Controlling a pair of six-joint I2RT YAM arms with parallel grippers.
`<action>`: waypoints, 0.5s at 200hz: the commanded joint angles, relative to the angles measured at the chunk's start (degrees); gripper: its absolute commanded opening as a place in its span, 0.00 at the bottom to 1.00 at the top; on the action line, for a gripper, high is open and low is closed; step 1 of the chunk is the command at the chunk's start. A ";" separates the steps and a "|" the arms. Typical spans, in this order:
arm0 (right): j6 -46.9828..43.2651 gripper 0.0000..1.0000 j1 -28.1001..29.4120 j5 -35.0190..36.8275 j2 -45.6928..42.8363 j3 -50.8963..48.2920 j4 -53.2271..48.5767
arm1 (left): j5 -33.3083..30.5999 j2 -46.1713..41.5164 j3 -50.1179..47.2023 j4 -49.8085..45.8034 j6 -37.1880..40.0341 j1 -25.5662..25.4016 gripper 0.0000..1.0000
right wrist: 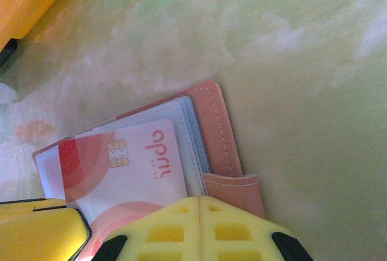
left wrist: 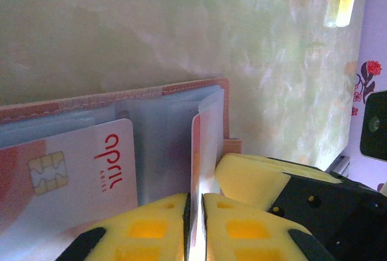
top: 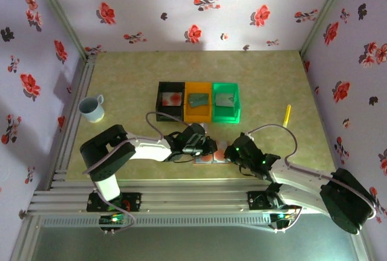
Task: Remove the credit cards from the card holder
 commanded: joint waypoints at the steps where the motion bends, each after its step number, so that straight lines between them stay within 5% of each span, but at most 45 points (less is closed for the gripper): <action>1: 0.62 0.00 -0.44 0.27 -0.55 -1.75 -5.18 | 0.52 -1.22 -0.89 2.58 -0.69 -0.53 0.13; 100: 1.06 0.00 -0.47 0.01 -1.13 -1.87 -5.11 | 0.52 -1.23 -1.33 3.68 -1.04 -1.28 0.06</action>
